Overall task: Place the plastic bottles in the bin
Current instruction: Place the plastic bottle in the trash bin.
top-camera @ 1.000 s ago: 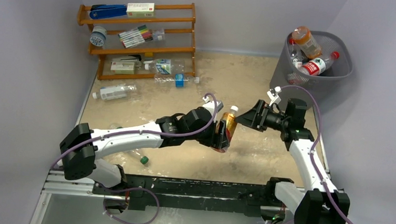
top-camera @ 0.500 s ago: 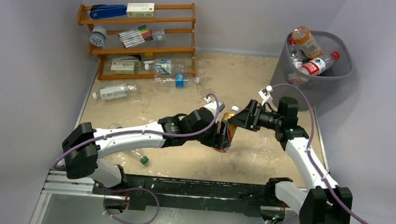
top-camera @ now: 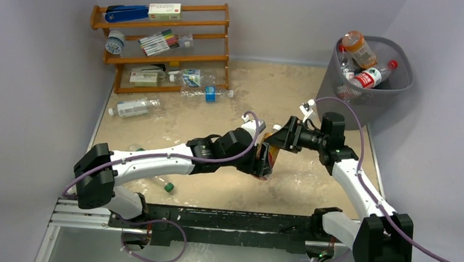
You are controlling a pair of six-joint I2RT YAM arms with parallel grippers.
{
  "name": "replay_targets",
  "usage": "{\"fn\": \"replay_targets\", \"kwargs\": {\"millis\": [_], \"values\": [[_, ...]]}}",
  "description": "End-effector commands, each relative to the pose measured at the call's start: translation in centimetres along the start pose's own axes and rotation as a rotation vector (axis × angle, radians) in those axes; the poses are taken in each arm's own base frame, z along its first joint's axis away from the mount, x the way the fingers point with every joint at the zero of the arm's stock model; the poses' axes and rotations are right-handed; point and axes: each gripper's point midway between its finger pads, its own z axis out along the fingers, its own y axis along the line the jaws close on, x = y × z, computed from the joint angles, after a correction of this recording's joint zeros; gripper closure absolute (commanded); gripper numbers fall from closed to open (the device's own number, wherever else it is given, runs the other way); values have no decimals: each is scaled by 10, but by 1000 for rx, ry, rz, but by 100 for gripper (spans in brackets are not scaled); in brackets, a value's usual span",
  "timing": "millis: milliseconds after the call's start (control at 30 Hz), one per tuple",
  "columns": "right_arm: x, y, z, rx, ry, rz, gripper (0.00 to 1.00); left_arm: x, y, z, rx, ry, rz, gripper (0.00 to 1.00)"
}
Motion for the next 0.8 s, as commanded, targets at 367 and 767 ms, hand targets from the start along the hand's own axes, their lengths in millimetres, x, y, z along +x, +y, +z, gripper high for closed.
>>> {"fn": "replay_targets", "kwargs": {"millis": [367, 767], "values": [[-19, 21, 1, -6, -50, -72, 47, -29, -17, -22, 13, -115, 79, 39], [-80, 54, 1, 32, -94, -157, 50, -43, -6, -71, -14, -222, 38, 30]]}}
